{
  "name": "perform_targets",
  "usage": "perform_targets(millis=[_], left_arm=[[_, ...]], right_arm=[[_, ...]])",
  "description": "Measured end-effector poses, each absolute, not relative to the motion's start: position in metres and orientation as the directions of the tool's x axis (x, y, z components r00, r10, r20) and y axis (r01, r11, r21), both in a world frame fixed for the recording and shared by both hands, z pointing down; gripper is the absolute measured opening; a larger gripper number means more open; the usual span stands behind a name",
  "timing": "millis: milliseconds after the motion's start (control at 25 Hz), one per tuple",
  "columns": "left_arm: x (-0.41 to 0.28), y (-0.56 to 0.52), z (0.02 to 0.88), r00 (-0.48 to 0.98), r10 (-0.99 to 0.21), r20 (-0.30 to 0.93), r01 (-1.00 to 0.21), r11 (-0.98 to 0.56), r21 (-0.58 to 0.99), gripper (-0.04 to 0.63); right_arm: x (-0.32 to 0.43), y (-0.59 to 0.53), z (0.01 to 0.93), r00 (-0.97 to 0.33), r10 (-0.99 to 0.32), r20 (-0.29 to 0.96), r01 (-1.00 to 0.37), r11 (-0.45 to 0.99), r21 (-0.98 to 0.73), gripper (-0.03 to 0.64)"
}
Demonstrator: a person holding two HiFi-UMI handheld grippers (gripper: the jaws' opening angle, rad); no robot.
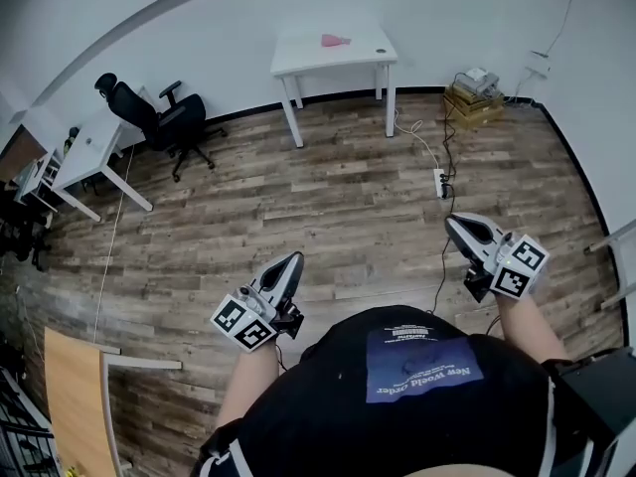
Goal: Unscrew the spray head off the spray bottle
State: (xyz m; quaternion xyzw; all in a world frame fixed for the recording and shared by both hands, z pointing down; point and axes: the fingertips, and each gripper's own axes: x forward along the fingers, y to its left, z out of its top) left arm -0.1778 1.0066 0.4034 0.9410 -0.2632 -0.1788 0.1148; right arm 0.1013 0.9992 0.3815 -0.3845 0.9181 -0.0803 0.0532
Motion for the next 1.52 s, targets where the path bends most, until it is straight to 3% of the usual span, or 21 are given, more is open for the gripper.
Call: perform_targets(millis=[400, 880, 1200, 1520], left_arm=[[-0.293, 0.946, 0.400, 0.816, -0.510, -0.272, -0.437, -0.852, 0.288, -0.008], [-0.364, 0.920, 0.424, 0.763, -0.592, -0.260, -0.519, -0.801, 0.299, -0.008], [-0.365, 0.892, 0.417, 0.729, -0.645, -0.231, -0.580, -0.760, 0.294, -0.008], [-0.300, 0.832, 0.406, 0.719, -0.658, -0.226, -0.598, -0.750, 0.283, -0.008]], right_arm=[[0.008, 0.941, 0.377, -0.651, -0.759, -0.030, -0.736, 0.640, -0.220, -0.006], [-0.068, 0.871, 0.377, -0.693, -0.721, -0.023, -0.699, 0.679, -0.223, -0.006], [-0.066, 0.822, 0.383, -0.725, -0.687, -0.037, -0.660, 0.710, -0.246, -0.006], [0.001, 0.762, 0.380, -0.730, -0.680, -0.061, -0.652, 0.721, -0.237, -0.006]])
